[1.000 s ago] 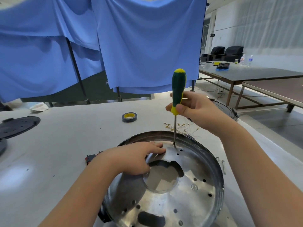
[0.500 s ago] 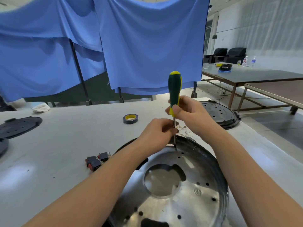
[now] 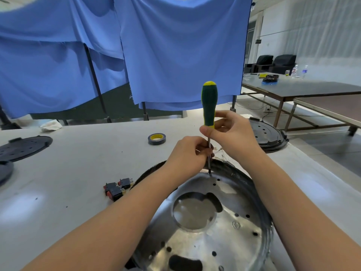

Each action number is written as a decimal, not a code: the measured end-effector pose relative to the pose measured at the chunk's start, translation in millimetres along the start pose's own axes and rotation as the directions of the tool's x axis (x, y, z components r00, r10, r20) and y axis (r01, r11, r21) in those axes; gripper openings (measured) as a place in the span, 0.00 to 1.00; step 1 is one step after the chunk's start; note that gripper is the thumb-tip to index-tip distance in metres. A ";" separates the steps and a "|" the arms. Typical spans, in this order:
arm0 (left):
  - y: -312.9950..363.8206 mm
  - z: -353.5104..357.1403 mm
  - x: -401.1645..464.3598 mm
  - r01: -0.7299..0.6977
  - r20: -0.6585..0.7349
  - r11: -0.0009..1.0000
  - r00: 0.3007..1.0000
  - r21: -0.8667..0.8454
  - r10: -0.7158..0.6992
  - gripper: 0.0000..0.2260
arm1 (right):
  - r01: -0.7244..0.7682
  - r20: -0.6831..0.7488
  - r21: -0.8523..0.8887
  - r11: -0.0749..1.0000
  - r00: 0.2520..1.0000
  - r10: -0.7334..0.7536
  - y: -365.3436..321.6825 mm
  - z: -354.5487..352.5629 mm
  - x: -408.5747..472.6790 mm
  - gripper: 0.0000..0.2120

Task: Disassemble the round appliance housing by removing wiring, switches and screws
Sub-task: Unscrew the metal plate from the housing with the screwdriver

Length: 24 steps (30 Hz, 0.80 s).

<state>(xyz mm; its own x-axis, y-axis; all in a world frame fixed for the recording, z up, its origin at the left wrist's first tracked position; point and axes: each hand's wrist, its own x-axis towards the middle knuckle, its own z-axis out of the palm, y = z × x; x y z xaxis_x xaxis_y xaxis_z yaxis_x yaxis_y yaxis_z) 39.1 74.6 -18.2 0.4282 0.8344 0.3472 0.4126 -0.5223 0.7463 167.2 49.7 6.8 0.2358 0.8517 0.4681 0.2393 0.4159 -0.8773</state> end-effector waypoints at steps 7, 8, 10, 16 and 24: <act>0.5 -0.6 0.2 0.018 -0.027 1.000 0.999 0.019 -0.018 0.02 | -0.019 0.159 0.058 0.998 0.987 0.009 0.4 2.8 -1.9 0.09; 0.6 -0.8 0.0 0.017 -0.025 1.000 1.000 0.019 -0.017 0.01 | -0.004 0.151 0.015 1.000 0.989 0.001 1.4 3.3 -1.9 0.08; 1.9 0.3 -0.8 0.003 -0.011 1.000 1.000 0.023 -0.003 0.05 | 0.030 0.098 -0.090 0.995 0.995 -0.021 3.0 4.5 -2.4 0.10; 3.8 3.9 0.9 -0.002 -0.010 0.998 1.000 0.070 0.002 0.02 | -0.031 -0.051 -0.025 0.999 0.998 0.030 1.6 -1.5 0.7 0.17; 1.3 4.1 2.2 0.043 -0.046 0.999 0.998 -0.001 -0.043 0.07 | -0.074 0.150 0.155 0.985 0.987 0.050 3.5 -2.4 -1.5 0.06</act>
<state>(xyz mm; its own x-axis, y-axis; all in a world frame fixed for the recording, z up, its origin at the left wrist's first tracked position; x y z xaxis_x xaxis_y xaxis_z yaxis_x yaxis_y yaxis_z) 43.8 75.0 -18.8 0.3724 0.8633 0.3407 0.4299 -0.4858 0.7611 169.9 49.0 3.2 0.1035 0.9097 0.4022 0.0727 0.3964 -0.9152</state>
